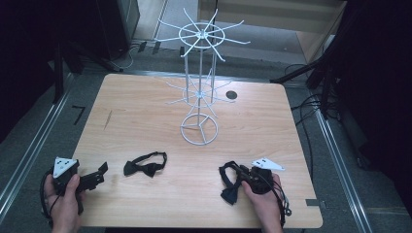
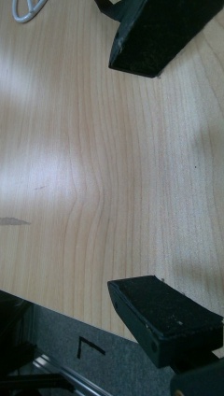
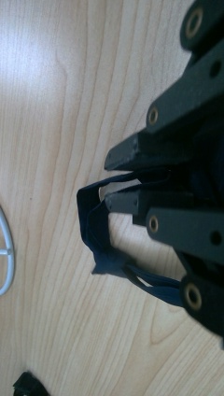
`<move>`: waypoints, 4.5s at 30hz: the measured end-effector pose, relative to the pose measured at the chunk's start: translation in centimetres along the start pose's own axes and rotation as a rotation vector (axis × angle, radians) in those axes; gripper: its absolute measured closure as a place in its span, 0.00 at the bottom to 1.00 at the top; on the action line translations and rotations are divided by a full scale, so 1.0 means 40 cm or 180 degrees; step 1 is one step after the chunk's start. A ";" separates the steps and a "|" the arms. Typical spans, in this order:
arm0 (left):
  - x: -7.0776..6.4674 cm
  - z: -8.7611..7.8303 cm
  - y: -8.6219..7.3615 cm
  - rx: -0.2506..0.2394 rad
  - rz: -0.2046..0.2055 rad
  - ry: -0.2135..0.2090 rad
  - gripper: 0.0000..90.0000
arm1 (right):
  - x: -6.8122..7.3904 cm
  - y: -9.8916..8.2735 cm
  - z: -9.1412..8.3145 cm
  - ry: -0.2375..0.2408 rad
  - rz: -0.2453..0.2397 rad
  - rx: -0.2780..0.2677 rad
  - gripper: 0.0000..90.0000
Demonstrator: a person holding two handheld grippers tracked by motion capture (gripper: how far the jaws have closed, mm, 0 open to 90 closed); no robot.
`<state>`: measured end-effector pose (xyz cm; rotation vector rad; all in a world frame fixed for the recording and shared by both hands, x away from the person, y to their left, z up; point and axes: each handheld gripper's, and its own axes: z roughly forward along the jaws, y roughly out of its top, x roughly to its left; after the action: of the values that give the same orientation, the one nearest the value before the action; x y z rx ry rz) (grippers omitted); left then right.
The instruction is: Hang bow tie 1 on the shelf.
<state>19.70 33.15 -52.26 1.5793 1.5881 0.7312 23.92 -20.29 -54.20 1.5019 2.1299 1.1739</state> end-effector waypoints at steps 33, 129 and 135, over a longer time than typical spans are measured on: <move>-0.001 -0.002 -0.005 0.0019 -0.0014 -0.0089 0.00 | 0.071 0.071 -0.069 0.0115 -0.0273 -0.0711 1.00; 0.002 -0.005 -0.006 0.0035 -0.0053 -0.0120 0.00 | 0.185 0.291 -0.198 0.0302 -0.0490 -0.1537 1.00; 0.002 -0.005 -0.006 0.0038 -0.0050 -0.0123 0.00 | 0.188 0.297 -0.201 0.0314 -0.0500 -0.1556 1.00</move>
<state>19.40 33.24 -52.36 1.5787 1.5780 0.6800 23.45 -15.79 -38.67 1.0612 1.7946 1.5876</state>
